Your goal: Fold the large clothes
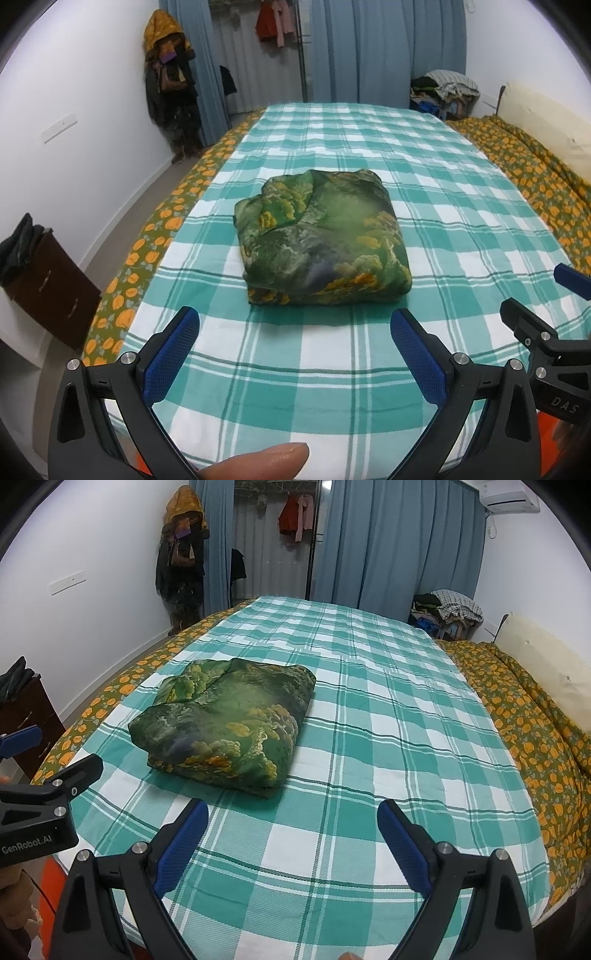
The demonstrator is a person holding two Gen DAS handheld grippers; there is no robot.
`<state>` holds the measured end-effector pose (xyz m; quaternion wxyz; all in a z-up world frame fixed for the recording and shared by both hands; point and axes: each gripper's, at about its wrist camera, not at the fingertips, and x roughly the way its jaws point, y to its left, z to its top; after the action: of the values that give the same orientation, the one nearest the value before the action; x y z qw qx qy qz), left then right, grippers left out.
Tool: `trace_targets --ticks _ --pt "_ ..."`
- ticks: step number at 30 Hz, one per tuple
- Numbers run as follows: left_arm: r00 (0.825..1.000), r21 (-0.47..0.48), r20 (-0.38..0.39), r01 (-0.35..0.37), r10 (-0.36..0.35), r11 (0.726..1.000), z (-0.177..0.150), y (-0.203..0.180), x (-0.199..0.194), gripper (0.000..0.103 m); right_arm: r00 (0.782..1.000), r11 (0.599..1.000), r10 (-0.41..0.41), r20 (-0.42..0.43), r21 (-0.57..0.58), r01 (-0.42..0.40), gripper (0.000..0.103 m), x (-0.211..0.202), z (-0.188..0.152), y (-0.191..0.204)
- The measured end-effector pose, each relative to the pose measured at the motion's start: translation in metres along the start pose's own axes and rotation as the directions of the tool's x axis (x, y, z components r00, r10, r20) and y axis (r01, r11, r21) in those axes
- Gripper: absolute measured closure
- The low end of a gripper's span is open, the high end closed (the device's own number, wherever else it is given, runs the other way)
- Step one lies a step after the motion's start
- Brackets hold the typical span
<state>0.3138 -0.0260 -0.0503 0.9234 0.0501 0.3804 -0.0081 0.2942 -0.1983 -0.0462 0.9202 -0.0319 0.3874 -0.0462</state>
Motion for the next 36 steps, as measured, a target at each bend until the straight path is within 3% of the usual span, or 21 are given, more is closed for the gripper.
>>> trace_targets --ticks 36 --pt "1.000 -0.032 0.004 -0.004 0.004 0.999 -0.0060 0.0012 -0.0017 0.000 1.000 0.999 0.029 -0.011 -0.023 -0.029 0.009 -0.0040 -0.0026 0.0040"
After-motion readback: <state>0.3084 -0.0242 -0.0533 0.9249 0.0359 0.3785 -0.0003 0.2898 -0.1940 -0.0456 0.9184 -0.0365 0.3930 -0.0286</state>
